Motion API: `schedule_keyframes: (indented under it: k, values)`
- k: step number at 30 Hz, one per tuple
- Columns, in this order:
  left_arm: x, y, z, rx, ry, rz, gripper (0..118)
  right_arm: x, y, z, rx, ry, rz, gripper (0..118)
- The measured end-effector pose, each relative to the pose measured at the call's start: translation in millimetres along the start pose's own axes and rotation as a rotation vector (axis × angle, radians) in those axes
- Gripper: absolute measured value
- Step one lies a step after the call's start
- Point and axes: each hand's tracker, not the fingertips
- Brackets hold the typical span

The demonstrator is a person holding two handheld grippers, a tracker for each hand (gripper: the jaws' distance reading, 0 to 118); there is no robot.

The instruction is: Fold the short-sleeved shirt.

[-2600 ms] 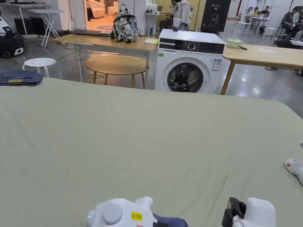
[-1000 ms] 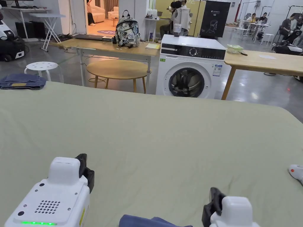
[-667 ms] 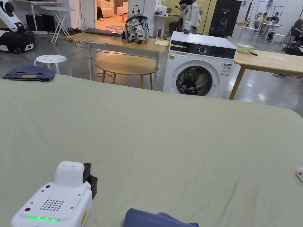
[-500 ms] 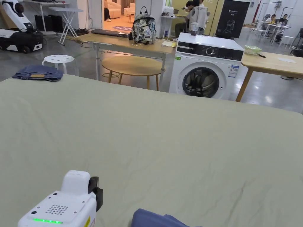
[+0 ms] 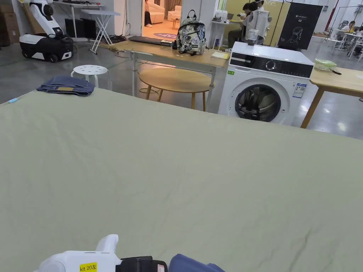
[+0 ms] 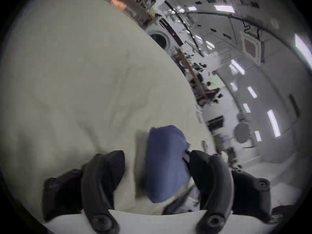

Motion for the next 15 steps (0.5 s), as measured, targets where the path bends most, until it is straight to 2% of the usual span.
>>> schedule_keyframes:
  k: [3, 6, 10, 11, 12, 13, 14, 15]
  values:
    - [-8.8, 3.7, -16.4, -0.091, -0.07, 0.032, 83, 0.3, -0.5, -0.4, 0.002, 0.0, 0.005, 0]
    - [-15.1, 7.2, -41.0, -0.198, -0.05, 0.044, 83, 4.5, -5.9, -6.2, 0.003, -0.001, 0.002, 0]
    - [-4.3, -1.0, -68.5, -0.252, -0.187, 0.103, 83, 2.6, -5.9, -2.1, 0.009, -0.001, -0.003, 0]
    - [-4.6, -3.4, -74.7, -0.25, -0.199, 0.114, 78, 2.6, -6.2, -1.9, 0.011, -0.002, -0.004, 0]
    - [-5.1, -5.9, -80.0, -0.251, -0.187, 0.115, 64, 2.3, -5.7, -1.9, 0.013, -0.003, -0.006, 0]
    - [5.2, -9.5, -83.6, -0.26, -0.142, 0.109, 37, 2.3, -6.2, -1.9, 0.016, -0.003, -0.008, 0]
    - [7.9, -14.9, -86.6, -0.264, -0.089, 0.096, 28, 2.7, -7.0, -1.9, 0.018, -0.004, -0.01, 0]
    - [7.6, -20.0, -87.2, -0.247, -0.105, 0.103, 25, 3.6, -8.0, -2.0, 0.02, 0.0, -0.015, 0]
